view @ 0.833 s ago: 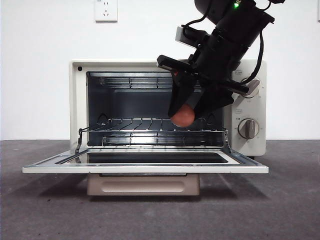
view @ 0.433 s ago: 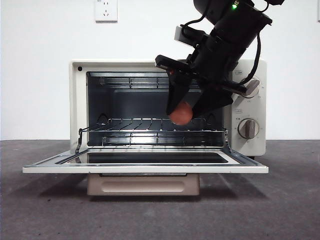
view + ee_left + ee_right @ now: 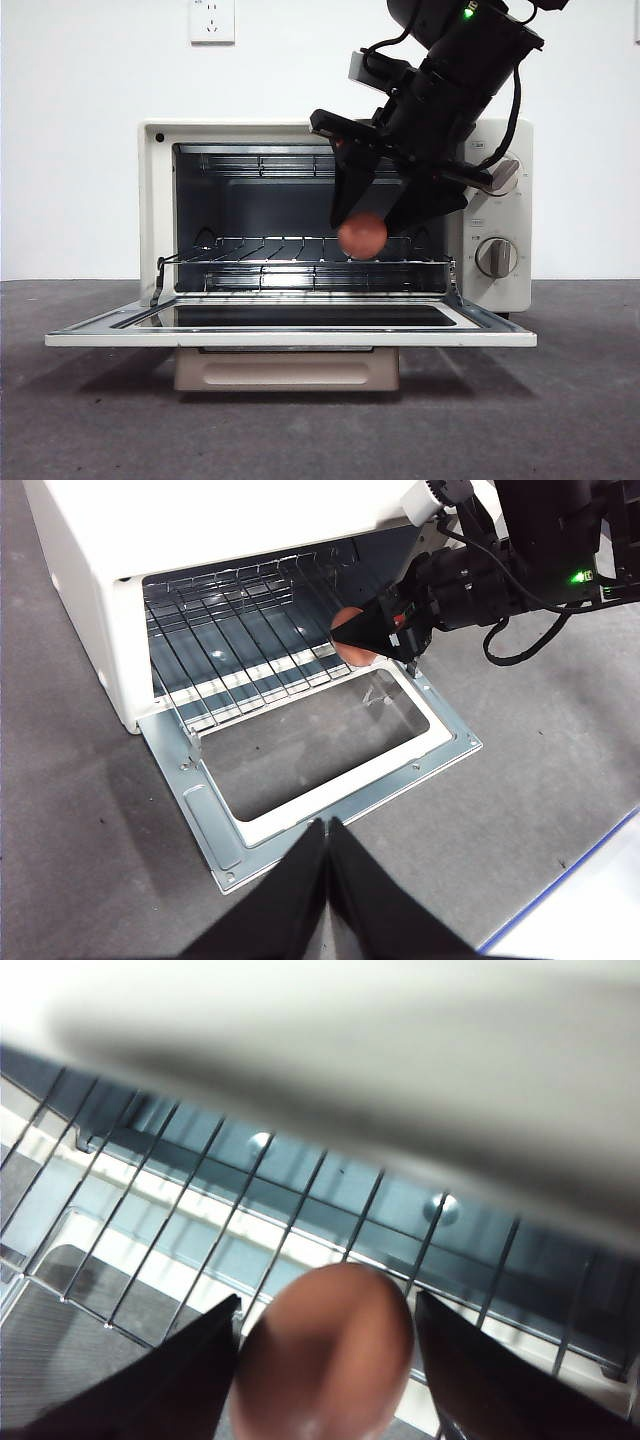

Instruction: Eggoven

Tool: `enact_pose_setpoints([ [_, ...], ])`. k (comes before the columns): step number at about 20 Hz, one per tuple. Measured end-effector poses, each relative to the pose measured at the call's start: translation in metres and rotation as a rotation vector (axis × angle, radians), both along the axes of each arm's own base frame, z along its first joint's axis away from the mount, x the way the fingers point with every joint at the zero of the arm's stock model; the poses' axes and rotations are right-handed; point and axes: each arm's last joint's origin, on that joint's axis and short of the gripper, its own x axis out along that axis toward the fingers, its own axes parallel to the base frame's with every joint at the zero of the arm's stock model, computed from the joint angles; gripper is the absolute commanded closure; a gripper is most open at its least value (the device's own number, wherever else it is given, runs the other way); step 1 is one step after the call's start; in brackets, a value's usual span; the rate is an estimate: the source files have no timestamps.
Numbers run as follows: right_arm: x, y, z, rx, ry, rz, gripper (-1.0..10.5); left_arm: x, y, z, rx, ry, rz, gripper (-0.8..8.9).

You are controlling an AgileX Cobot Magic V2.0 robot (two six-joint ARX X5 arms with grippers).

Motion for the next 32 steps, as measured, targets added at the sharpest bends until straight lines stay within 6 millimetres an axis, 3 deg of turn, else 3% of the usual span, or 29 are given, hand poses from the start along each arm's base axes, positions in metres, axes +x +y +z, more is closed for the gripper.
enact_pose_setpoints([
  [11, -0.025, -0.015, 0.041, 0.017, -0.049, -0.009, 6.6, 0.003, -0.002, -0.001, 0.005, 0.008, -0.001, 8.07],
  [15, -0.054, -0.03, 0.077, 0.053, -0.093, 0.014, 6.6, 0.018, -0.008, -0.004, 0.021, 0.035, -0.008, 8.07],
  [19, -0.098, -0.06, 0.115, 0.076, -0.159, 0.039, 6.6, 0.056, -0.014, -0.008, -0.043, 0.044, -0.02, 8.07],
  [21, -0.122, -0.077, 0.131, 0.084, -0.198, 0.048, 6.6, 0.081, -0.013, -0.022, -0.073, 0.109, -0.018, 8.07],
  [25, -0.168, -0.108, 0.153, 0.128, -0.292, 0.053, 6.6, 0.122, 0.005, -0.075, -0.147, 0.239, 0.024, 8.07],
  [32, -0.206, -0.135, 0.166, 0.174, -0.395, 0.033, 6.6, 0.147, 0.024, -0.141, -0.184, 0.374, 0.097, 8.07],
])
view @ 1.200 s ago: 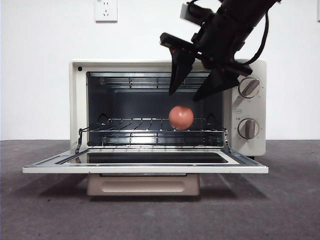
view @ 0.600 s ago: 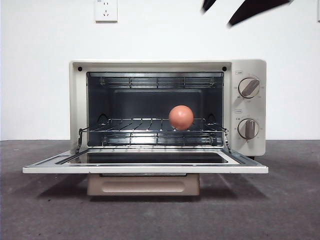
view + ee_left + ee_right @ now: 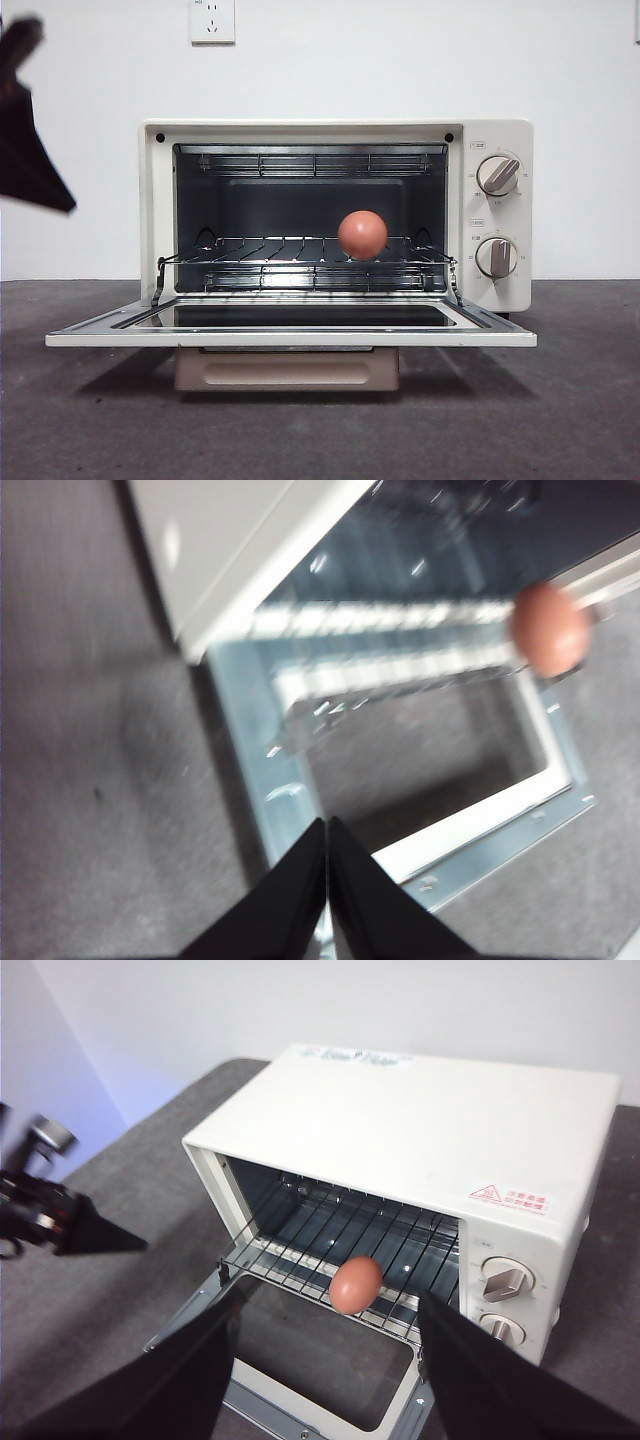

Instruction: Eggoven

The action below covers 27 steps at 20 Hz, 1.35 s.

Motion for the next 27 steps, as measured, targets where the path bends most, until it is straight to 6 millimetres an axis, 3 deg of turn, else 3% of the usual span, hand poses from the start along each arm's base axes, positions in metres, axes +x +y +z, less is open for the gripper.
enact_pose_setpoints([
  [6, -0.008, -0.005, -0.002, -0.012, 0.02, 0.0, 6.6, 0.025, 0.0, -0.063, -0.006, 0.167, 0.007, 8.07],
  [14, -0.008, -0.005, -0.002, -0.009, 0.017, -0.001, 6.6, 0.04, -0.01, -0.107, -0.09, 0.281, -0.068, 8.07],
  [19, -0.007, -0.006, -0.002, -0.014, 0.01, -0.028, 6.6, 0.043, -0.01, -0.108, -0.147, 0.261, -0.099, 8.07],
  [27, -0.007, -0.007, -0.002, -0.022, 0.01, -0.047, 6.6, 0.046, -0.005, -0.107, -0.385, 0.25, -0.181, 8.07],
])
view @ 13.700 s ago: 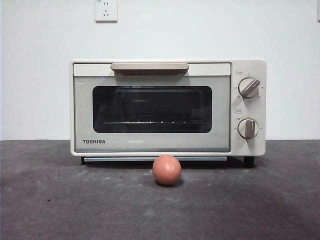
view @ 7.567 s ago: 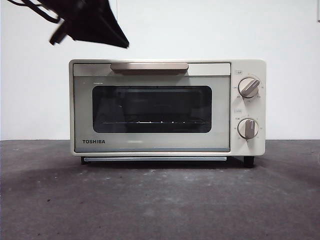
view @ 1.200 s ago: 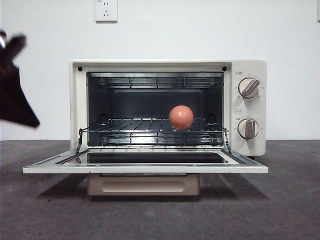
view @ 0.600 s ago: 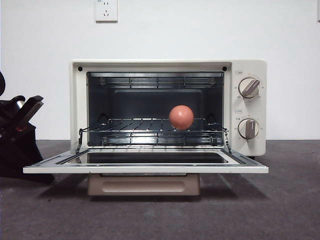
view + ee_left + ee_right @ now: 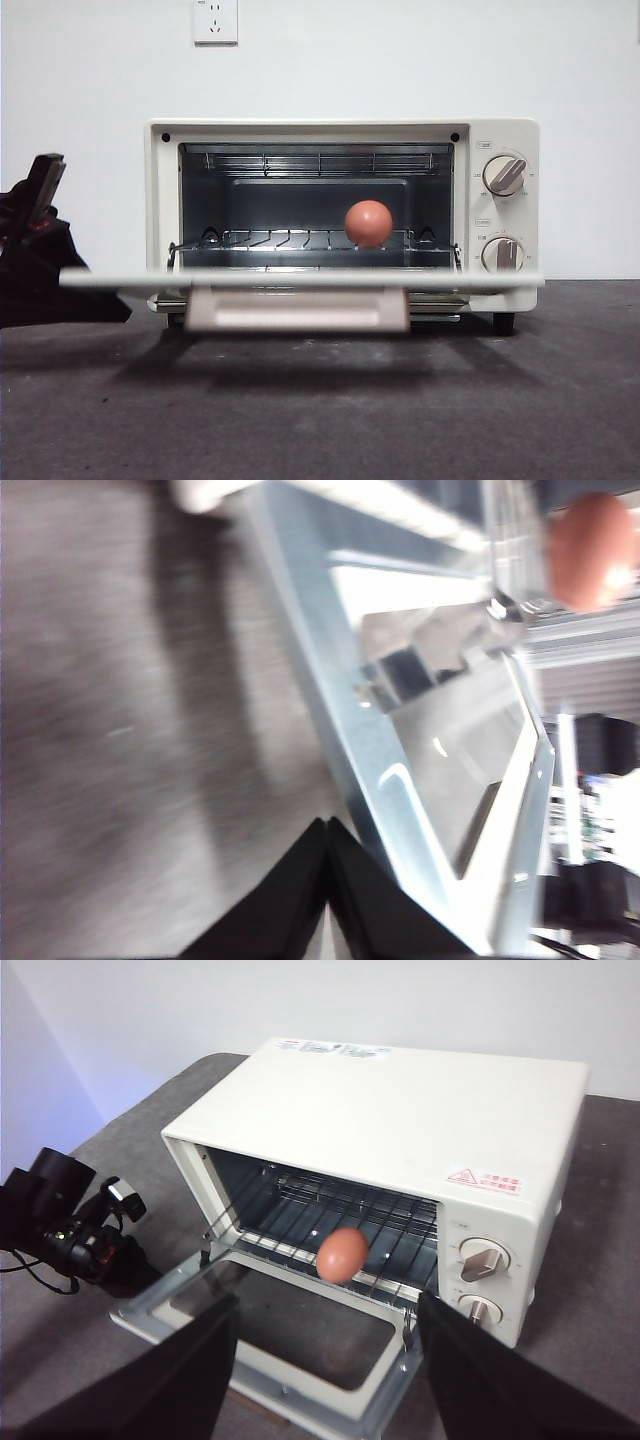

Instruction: Eggoven

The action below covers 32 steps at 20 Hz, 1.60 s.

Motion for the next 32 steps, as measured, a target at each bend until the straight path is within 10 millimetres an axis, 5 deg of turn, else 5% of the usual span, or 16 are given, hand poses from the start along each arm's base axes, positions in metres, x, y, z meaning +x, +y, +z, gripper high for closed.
enact_pose_setpoints([
  [12, -0.001, -0.001, -0.004, -0.013, 0.041, -0.006, 6.6, 0.025, 0.001, 0.053, -0.129, -0.29, 0.111, 8.07],
  [18, -0.001, -0.001, -0.005, -0.019, 0.051, -0.006, 6.6, 0.026, 0.001, 0.068, -0.163, -0.301, 0.156, 8.06],
  [25, -0.002, -0.001, -0.009, -0.043, 0.086, -0.005, 6.6, 0.003, -0.001, 0.114, -0.152, -0.402, 0.198, 8.06],
  [32, 0.003, 0.004, -0.015, -0.072, 0.157, 0.033, 6.6, -0.053, -0.011, 0.164, -0.024, -0.503, 0.312, 8.06],
])
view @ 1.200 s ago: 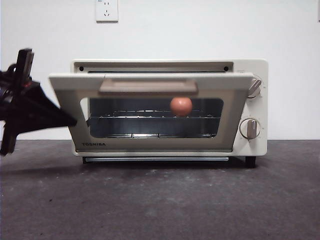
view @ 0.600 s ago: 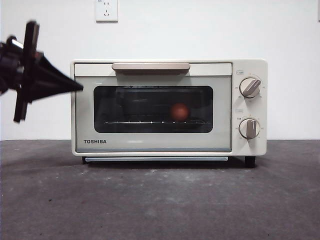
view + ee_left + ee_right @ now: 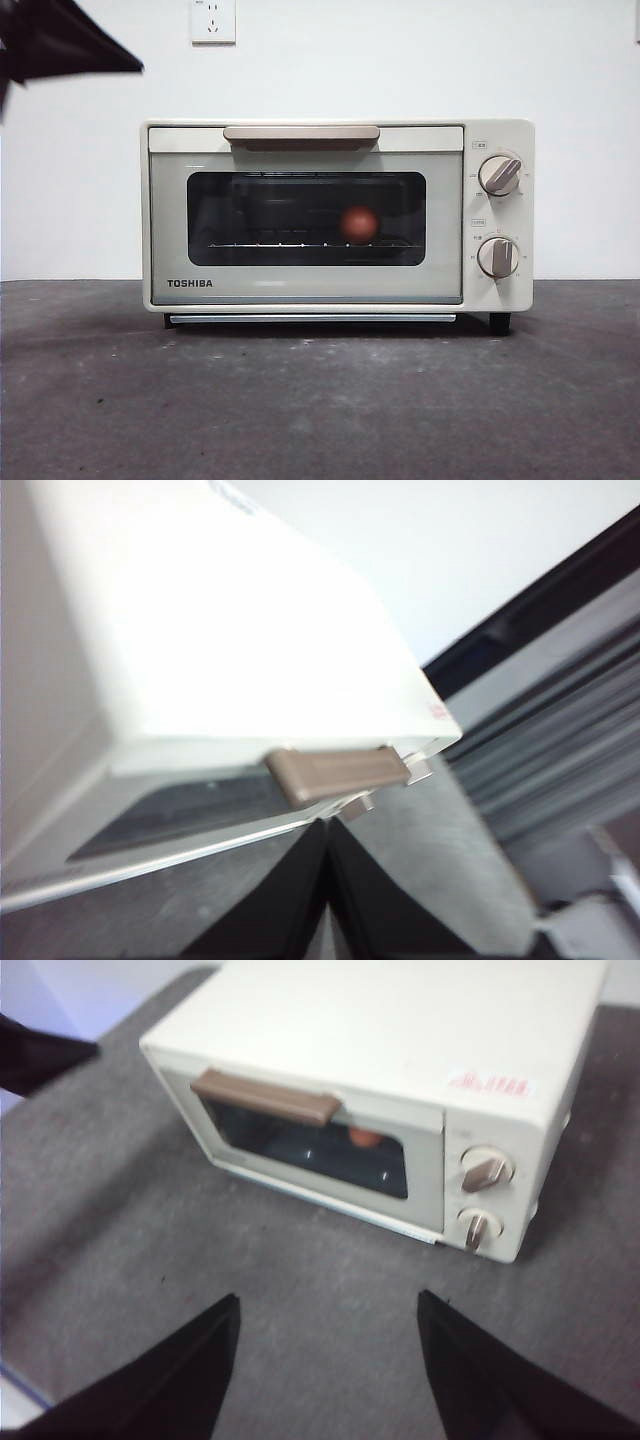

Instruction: Eggoven

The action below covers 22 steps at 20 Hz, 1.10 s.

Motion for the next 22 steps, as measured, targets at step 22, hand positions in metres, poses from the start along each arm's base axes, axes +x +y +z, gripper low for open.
enact_pose_setpoints([
  [22, 0.018, 0.015, -0.015, -0.075, 0.147, 0.088, 9.4, -0.127, 0.009, 0.018, 0.394, -0.048, 0.239, 8.06],
])
